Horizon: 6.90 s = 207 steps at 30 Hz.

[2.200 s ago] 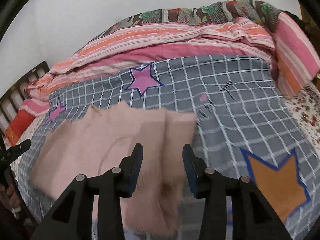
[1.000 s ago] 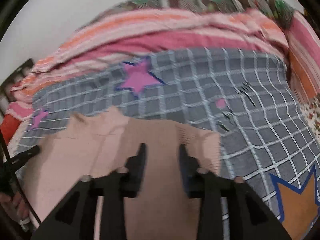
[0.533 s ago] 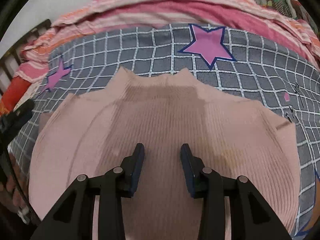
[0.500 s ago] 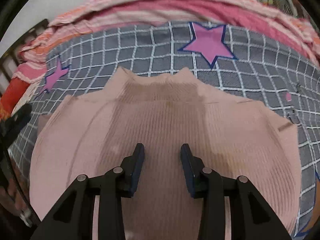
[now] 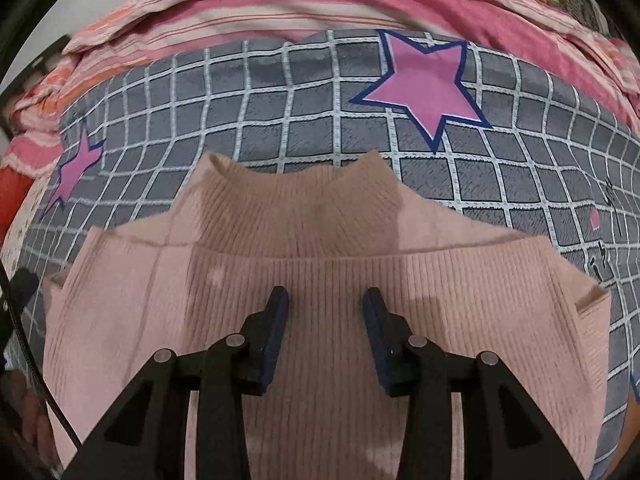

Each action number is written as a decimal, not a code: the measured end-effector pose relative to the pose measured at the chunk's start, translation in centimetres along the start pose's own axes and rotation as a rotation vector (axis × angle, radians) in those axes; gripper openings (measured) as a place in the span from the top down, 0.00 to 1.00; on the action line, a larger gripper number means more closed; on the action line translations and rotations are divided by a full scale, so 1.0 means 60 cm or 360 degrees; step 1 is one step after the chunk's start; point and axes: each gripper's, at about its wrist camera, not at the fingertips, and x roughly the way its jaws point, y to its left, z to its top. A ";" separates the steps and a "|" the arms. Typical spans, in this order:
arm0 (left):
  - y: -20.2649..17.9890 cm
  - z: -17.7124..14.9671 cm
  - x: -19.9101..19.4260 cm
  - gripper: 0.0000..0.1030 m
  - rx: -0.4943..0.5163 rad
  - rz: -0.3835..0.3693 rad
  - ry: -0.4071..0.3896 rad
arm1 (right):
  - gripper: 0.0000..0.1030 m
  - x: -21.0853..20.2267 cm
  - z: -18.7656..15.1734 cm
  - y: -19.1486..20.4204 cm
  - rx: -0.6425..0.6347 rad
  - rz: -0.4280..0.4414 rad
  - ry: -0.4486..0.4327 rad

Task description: Fold small clothes

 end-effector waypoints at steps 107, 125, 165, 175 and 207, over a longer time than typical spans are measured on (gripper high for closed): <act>-0.121 -0.137 -0.033 0.61 0.0004 0.0129 0.0068 | 0.60 -0.197 -0.259 -0.243 0.0190 -0.0200 -0.0557; -0.182 -0.087 -0.081 0.80 -0.0020 0.0031 -0.0017 | 0.60 -0.222 -0.262 -0.319 0.0385 -0.0178 -0.0635; -0.389 -0.147 -0.067 0.33 0.0674 -0.0191 0.0094 | 0.48 -0.260 -0.263 -0.355 0.0538 0.0562 -0.0745; -0.339 -0.158 -0.026 0.33 0.0657 -0.0192 0.0114 | 0.59 -0.221 -0.228 -0.289 0.0405 0.0545 -0.0671; -0.229 -0.078 -0.045 0.33 0.0355 -0.0300 0.0011 | 0.47 -0.081 -0.153 -0.317 0.0562 0.0754 -0.0134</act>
